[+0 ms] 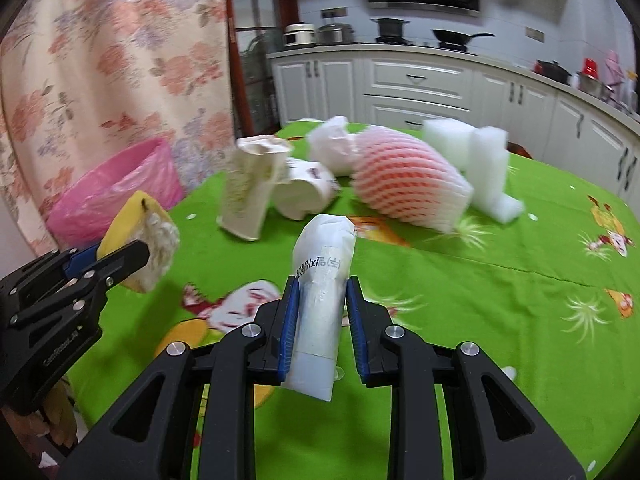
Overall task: Collect trash
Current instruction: 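Carry tube and sponge over the pink wastebasket and open both tools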
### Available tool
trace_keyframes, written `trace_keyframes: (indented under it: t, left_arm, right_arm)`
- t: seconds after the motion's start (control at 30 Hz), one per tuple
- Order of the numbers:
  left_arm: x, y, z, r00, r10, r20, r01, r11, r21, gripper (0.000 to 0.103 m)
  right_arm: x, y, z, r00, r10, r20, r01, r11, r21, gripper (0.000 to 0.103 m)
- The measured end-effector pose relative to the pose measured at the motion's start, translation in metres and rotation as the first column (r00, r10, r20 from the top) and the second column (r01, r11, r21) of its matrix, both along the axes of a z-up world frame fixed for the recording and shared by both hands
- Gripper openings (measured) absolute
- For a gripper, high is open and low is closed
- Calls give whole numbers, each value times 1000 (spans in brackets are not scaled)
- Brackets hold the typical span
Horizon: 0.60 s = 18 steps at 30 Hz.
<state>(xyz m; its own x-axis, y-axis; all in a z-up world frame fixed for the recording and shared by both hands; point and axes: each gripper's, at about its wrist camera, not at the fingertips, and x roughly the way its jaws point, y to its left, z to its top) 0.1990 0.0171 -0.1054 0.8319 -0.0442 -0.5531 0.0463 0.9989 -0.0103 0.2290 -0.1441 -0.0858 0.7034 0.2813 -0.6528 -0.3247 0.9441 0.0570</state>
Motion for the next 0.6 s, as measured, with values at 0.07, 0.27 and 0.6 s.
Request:
trace_keyframes:
  t: [0.07, 0.27, 0.6]
  left_arm:
    - [-3, 7, 2, 1000, 15, 6, -15, 1000, 0, 26]
    - [-9, 30, 15, 997, 61, 42, -61, 998, -2, 26]
    - [-10, 72, 51, 982, 148, 119, -145, 989, -29, 26]
  right_arm:
    - [-2, 7, 1, 1000, 27, 2, -27, 1000, 4, 25]
    - [-10, 36, 5, 992, 130, 6, -130, 992, 4, 25]
    - [-6, 73, 22, 972, 233, 41, -233, 972, 8, 25]
